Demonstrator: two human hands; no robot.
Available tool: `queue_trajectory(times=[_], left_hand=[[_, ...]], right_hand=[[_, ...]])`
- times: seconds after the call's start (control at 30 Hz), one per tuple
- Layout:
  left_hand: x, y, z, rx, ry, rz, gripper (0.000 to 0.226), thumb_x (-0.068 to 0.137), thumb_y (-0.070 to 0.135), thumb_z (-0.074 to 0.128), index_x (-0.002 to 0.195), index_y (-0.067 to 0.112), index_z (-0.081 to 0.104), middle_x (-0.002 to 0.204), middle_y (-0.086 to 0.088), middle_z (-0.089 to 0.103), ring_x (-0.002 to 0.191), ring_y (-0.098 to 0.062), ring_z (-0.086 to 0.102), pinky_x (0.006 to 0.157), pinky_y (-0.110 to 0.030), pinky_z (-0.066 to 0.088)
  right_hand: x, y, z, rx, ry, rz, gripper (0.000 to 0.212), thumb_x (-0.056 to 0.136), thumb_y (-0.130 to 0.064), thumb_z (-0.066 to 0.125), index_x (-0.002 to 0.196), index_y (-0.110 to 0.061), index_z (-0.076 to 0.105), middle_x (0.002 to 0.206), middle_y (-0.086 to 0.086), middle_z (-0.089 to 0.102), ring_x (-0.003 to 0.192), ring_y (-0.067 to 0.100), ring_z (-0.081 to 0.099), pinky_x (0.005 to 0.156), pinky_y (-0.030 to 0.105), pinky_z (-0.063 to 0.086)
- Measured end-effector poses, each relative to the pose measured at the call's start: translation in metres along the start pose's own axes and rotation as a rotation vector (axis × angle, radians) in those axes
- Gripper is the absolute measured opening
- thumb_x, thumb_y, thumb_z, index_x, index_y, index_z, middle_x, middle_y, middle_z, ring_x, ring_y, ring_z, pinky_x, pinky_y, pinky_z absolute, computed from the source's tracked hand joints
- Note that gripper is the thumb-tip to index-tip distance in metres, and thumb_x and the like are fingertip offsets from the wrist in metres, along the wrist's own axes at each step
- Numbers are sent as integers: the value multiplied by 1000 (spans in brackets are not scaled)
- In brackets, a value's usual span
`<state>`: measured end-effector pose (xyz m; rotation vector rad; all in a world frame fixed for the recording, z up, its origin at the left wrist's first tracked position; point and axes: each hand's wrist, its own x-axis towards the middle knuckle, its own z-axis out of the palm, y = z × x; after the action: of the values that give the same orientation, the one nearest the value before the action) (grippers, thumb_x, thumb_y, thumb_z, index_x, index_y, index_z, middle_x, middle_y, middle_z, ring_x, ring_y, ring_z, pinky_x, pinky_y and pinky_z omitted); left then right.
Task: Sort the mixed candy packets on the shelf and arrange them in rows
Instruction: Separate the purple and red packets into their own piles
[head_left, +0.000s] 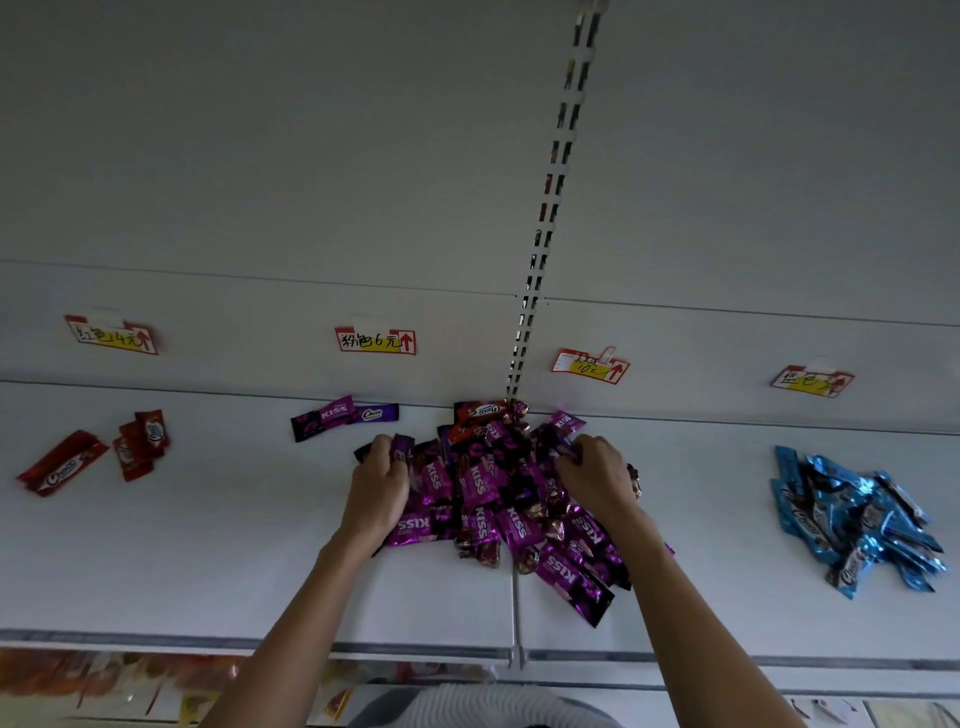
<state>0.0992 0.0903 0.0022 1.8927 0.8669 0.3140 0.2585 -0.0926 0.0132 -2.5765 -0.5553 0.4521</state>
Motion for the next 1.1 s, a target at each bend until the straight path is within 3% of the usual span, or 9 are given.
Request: queue_trajectory(times=[0.07, 0.17, 0.23, 0.3, 0.4, 0.5, 0.7, 0.9, 1.1], left_hand=[[-1, 6, 6, -13, -60, 8, 1, 92, 10, 42, 91, 9, 41, 65, -3, 40, 54, -15, 37, 51, -30, 30], [-2, 11, 16, 157, -139, 62, 35, 84, 41, 63, 104, 19, 45, 85, 3, 58, 71, -13, 56, 59, -25, 41], [-3, 5, 23, 301, -119, 131, 61, 76, 56, 66, 122, 20, 46, 108, 5, 61, 96, -13, 60, 74, -27, 47], [-3, -2, 22, 349, -48, 162, 63, 80, 53, 63, 129, 18, 47, 119, 2, 61, 105, -15, 59, 80, -27, 47], [-4, -13, 10, 402, 42, 194, 45, 84, 42, 63, 122, 19, 55, 113, 1, 66, 97, -16, 62, 72, -25, 45], [-2, -18, -2, 420, 83, 164, 40, 83, 36, 65, 118, 18, 58, 108, 1, 67, 93, -19, 63, 71, -27, 46], [12, -14, -3, 449, 145, 121, 33, 85, 37, 62, 110, 16, 61, 102, -1, 68, 88, -21, 64, 65, -26, 43], [31, 1, 15, 516, 153, 126, 46, 87, 52, 54, 108, 11, 57, 92, -2, 67, 83, -19, 63, 58, -26, 36], [42, -1, 13, 549, 83, 99, 43, 82, 51, 61, 105, 15, 60, 90, 0, 67, 82, -18, 63, 60, -27, 42]], right_hand=[[-3, -14, 4, 47, -42, -18, 7, 91, -15, 44, 90, -10, 49, 85, 7, 57, 69, 20, 54, 55, 28, 42], [-7, -35, 13, -18, -98, -48, 10, 93, -16, 41, 93, -9, 49, 85, 4, 53, 72, 19, 53, 57, 28, 42], [-11, -42, 20, -20, -107, -113, 14, 92, -16, 45, 99, -9, 55, 94, 5, 57, 81, 22, 56, 66, 32, 46], [-16, -43, 25, 0, -158, -212, 23, 91, -16, 48, 109, -15, 61, 108, 3, 62, 96, 22, 58, 81, 34, 47], [-18, -36, 23, 6, -175, -262, 29, 90, -14, 51, 115, -23, 64, 115, -3, 63, 104, 18, 57, 92, 36, 46], [-16, -24, 14, -9, -46, -127, 25, 92, -12, 47, 111, -17, 63, 106, 3, 64, 93, 23, 61, 83, 41, 52], [-15, -23, 8, -130, 60, -10, 8, 90, -15, 45, 84, -12, 50, 81, 1, 54, 78, 21, 53, 92, 41, 42], [-17, -49, 18, -324, -184, -26, 40, 85, -54, 57, 92, -16, 48, 88, -2, 53, 84, 20, 52, 97, 45, 35], [-5, -31, 5, -183, -155, 118, 30, 84, -40, 60, 104, -18, 54, 93, -2, 54, 93, 22, 56, 97, 46, 41]])
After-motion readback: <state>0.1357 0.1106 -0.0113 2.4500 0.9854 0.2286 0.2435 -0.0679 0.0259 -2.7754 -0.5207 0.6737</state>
